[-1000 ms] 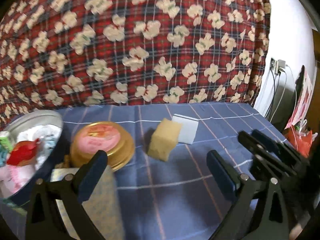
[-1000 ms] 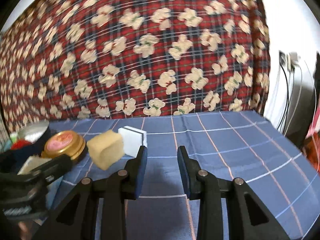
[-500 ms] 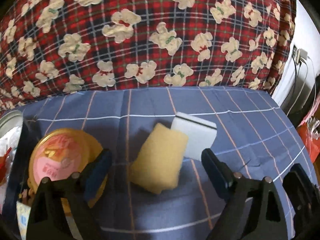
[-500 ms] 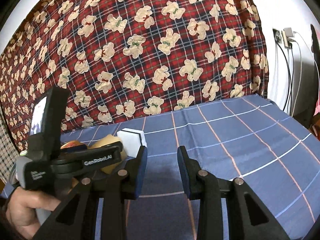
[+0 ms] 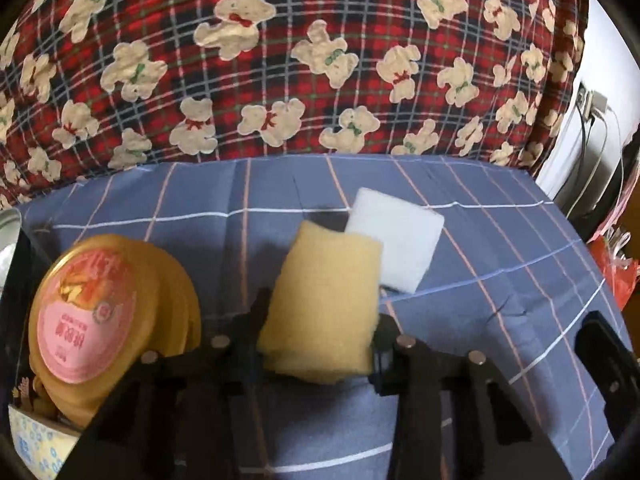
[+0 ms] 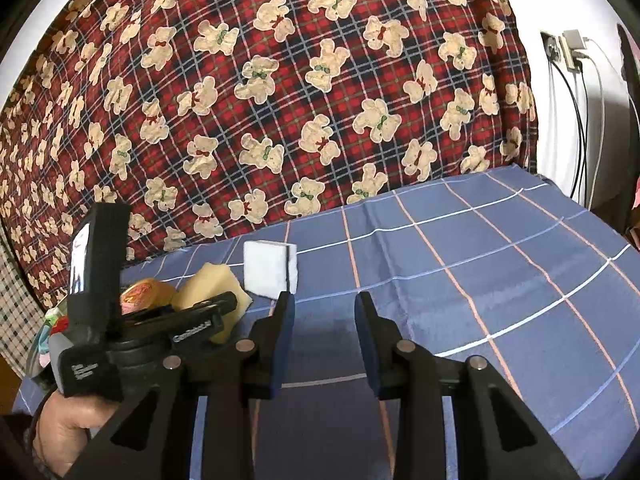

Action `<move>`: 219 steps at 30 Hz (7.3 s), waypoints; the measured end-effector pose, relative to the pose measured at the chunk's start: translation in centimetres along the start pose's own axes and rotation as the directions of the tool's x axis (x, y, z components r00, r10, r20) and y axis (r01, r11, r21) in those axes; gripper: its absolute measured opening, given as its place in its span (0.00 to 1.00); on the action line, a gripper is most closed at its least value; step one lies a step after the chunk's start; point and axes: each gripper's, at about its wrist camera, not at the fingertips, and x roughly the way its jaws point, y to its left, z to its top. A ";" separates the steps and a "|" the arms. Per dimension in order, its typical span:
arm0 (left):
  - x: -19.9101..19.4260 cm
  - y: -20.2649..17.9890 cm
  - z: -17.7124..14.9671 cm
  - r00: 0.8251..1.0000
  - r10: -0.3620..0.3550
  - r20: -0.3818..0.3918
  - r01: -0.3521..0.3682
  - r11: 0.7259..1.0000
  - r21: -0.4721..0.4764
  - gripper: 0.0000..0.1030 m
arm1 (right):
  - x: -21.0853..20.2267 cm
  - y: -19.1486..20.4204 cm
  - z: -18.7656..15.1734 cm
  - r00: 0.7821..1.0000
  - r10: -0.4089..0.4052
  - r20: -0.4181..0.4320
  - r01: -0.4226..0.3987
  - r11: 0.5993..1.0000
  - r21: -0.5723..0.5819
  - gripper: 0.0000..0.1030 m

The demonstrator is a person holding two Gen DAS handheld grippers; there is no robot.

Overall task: Organize soft objects
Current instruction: 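Reach the left gripper to the yellow sponge and grasp it, then grasp the white black-striped sponge with the right gripper while the left gripper lifts the yellow sponge, then carry both sponges over the tin, then lower both sponges into the tin and open both grippers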

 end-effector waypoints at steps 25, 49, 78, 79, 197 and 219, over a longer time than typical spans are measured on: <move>-10.2 4.7 -2.6 0.981 -0.078 0.178 0.090 0.994 -0.060 0.38 | 14.9 3.8 5.4 0.887 0.234 -0.398 -0.344 0.910 -0.232 0.45; -9.8 4.0 -3.1 0.982 -0.105 0.158 0.111 0.993 -0.029 0.38 | 21.9 2.9 6.1 0.896 0.132 -0.425 -0.252 0.937 -0.242 0.71; -9.9 4.9 -3.0 0.975 -0.065 0.213 0.077 0.996 -0.047 0.38 | 8.8 1.4 4.0 0.980 0.152 -0.128 -0.139 0.984 0.108 0.36; -10.0 4.9 -3.0 0.974 -0.063 0.219 0.075 0.996 -0.045 0.38 | 7.6 1.5 3.4 0.981 0.162 -0.109 -0.147 0.980 0.138 0.36; -17.1 33.7 -6.1 0.875 0.344 0.342 -0.283 0.934 -0.217 0.38 | 4.5 38.0 -5.4 0.932 0.349 0.094 -0.333 0.930 -0.153 0.38; -15.0 32.7 -5.8 0.881 0.393 0.265 -0.360 0.918 -0.166 0.37 | 5.0 37.7 -4.9 0.956 0.286 0.068 -0.272 0.948 -0.168 0.38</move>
